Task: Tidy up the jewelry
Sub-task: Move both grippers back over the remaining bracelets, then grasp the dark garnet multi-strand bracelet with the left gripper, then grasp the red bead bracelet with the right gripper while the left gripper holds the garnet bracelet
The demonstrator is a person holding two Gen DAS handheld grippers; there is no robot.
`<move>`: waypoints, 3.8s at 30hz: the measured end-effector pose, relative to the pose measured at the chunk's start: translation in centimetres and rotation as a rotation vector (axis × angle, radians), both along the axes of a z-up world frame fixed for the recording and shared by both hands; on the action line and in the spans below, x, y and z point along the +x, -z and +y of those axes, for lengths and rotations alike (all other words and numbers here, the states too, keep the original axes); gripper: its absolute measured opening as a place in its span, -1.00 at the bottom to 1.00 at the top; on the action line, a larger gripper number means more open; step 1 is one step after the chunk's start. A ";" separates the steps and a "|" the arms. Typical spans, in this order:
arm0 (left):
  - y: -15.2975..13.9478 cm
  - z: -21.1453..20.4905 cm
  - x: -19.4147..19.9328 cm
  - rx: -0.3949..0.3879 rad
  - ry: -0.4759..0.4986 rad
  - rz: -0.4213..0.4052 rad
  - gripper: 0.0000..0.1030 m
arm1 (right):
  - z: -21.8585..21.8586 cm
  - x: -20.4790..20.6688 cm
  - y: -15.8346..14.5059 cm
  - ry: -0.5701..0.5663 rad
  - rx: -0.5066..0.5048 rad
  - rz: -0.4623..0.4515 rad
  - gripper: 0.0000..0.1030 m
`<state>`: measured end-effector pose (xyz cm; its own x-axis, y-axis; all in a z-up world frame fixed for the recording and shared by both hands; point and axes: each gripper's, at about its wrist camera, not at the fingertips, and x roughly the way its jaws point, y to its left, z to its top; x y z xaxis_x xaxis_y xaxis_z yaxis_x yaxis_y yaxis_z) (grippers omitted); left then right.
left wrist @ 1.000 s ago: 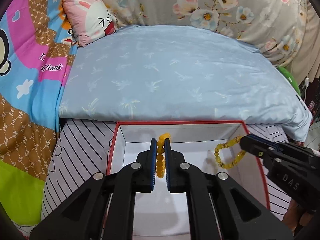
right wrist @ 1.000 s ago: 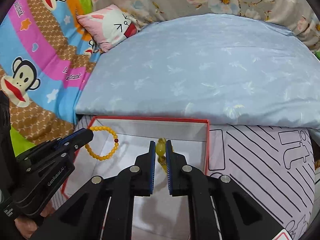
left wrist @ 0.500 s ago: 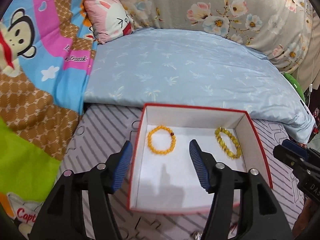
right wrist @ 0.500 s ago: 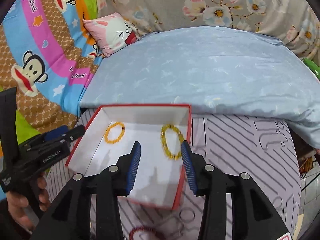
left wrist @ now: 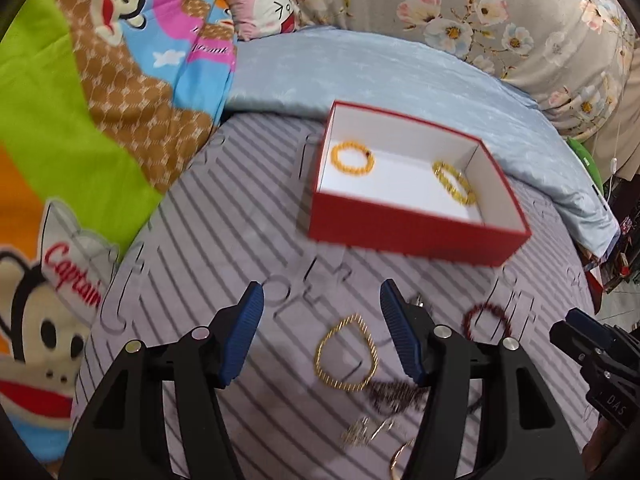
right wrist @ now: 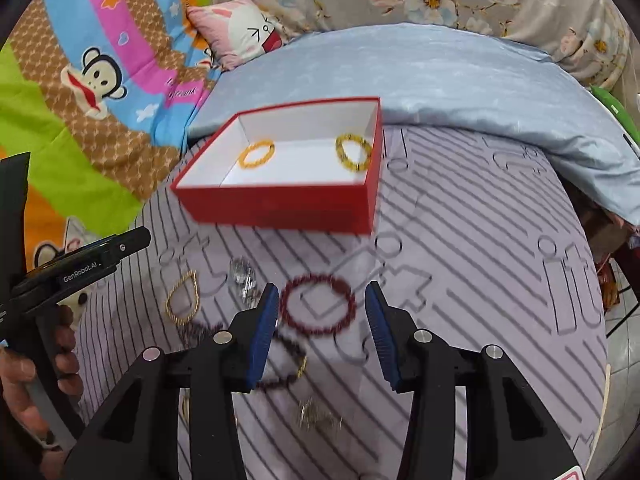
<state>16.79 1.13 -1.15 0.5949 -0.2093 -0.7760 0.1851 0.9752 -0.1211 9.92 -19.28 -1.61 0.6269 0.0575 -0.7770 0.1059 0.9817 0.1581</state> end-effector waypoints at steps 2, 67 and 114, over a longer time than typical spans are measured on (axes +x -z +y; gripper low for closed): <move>0.7 0.4 -1.2 0.008 -0.005 0.010 0.12 | 0.5 -1.3 0.5 -0.002 0.003 0.011 -0.14; 5.7 -5.2 -4.5 -0.039 0.141 0.118 -0.37 | 0.6 -6.1 5.2 0.023 0.056 0.105 -0.14; 2.7 -1.0 -5.5 -0.110 0.128 0.095 -0.91 | -0.7 4.4 6.6 0.019 -0.028 0.084 -0.60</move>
